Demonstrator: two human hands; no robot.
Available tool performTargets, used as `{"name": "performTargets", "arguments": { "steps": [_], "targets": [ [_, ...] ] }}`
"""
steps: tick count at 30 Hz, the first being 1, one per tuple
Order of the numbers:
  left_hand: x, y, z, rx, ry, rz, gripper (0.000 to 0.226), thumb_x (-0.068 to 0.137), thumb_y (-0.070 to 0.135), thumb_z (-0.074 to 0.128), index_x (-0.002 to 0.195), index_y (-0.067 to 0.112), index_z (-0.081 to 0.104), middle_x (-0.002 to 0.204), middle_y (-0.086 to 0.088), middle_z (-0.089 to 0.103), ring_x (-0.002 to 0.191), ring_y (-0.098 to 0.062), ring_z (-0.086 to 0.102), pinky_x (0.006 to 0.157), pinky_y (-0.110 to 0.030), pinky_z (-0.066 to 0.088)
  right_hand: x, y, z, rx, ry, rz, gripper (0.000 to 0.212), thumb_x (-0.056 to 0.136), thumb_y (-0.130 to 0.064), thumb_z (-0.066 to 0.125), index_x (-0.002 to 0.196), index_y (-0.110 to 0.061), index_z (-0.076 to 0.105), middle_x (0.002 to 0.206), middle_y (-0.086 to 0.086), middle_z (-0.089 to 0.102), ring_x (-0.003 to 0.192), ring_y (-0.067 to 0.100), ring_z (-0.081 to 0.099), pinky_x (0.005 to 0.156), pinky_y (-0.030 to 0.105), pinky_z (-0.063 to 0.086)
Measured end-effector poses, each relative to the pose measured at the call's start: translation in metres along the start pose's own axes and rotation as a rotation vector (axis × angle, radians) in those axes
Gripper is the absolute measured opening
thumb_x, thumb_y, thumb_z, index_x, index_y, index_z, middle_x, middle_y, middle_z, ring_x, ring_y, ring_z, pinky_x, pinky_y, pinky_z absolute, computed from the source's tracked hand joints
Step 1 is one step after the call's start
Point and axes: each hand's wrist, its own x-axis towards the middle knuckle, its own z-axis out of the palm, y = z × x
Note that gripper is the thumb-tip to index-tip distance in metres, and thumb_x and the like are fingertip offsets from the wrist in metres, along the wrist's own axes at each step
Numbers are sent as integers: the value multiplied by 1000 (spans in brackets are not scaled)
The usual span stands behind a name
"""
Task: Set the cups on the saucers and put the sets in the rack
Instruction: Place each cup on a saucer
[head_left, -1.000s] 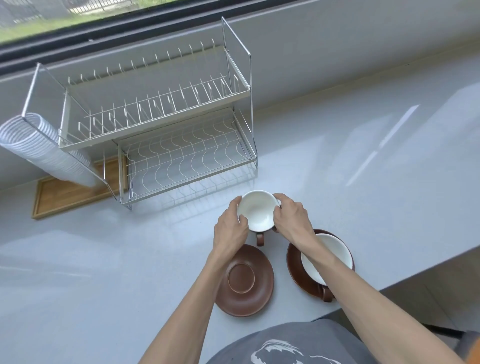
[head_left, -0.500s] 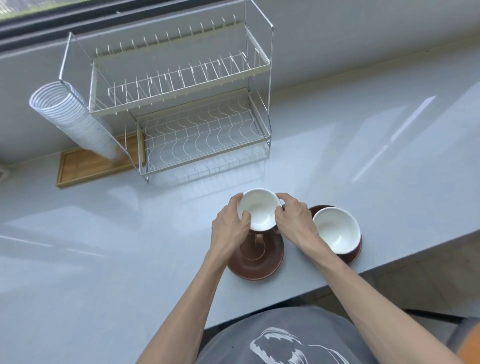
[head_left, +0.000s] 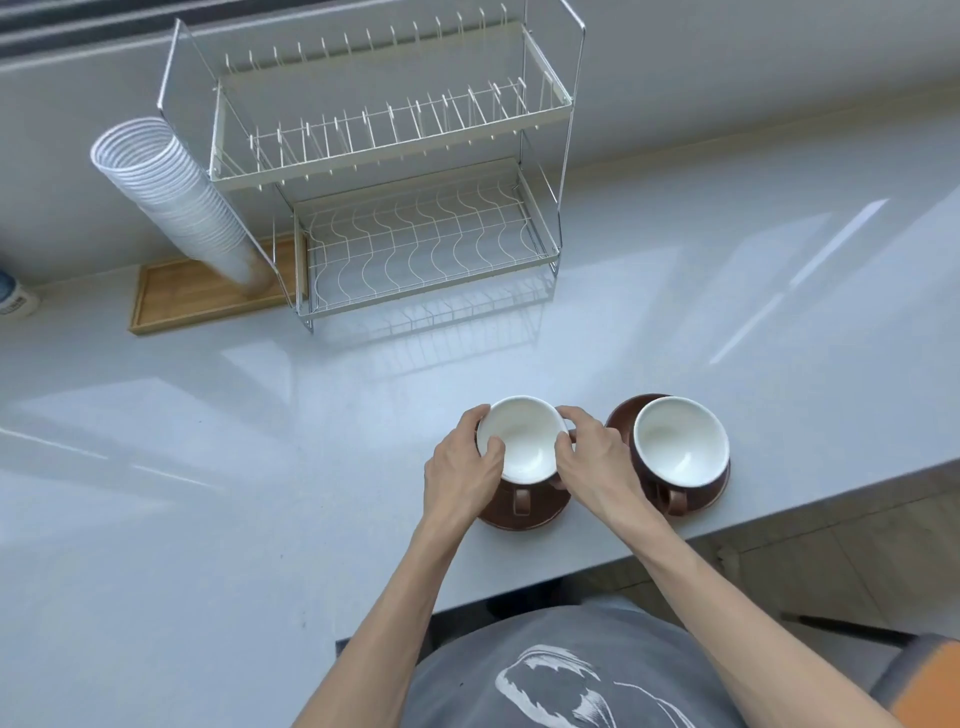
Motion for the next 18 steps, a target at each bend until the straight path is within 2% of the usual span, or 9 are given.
{"name": "performTargets", "arguments": {
  "steps": [5, 10, 18],
  "targets": [
    [-7, -6, -1, -14, 10, -8, 43, 95, 25, 48, 138, 30, 51, 121, 2, 68, 110, -23, 62, 89, -31, 39, -5, 1, 6, 4, -36, -10, 49, 86, -24, 33, 130, -25, 54, 102, 14, 73, 84, 43, 71, 87, 48, 55],
    [-12, -15, -1, -34, -7, -42, 42, 94, 26, 48, 136, 33, 52, 114, 7, 66, 99, -26, 68, 88, -32, 43, -10, 1, 9, -35, -45, -12, 46, 91, -16, 38, 134, -22, 54, 111, 15, 72, 89, 41, 70, 91, 47, 53],
    [-13, -21, 1, -44, -24, -61, 41, 93, 28, 49, 134, 35, 51, 113, 9, 64, 89, -28, 71, 92, -35, 48, -10, 5, 13, -10, -65, -19, 44, 91, -20, 37, 132, -24, 53, 104, 14, 72, 81, 39, 72, 84, 47, 56]
  ]
}}
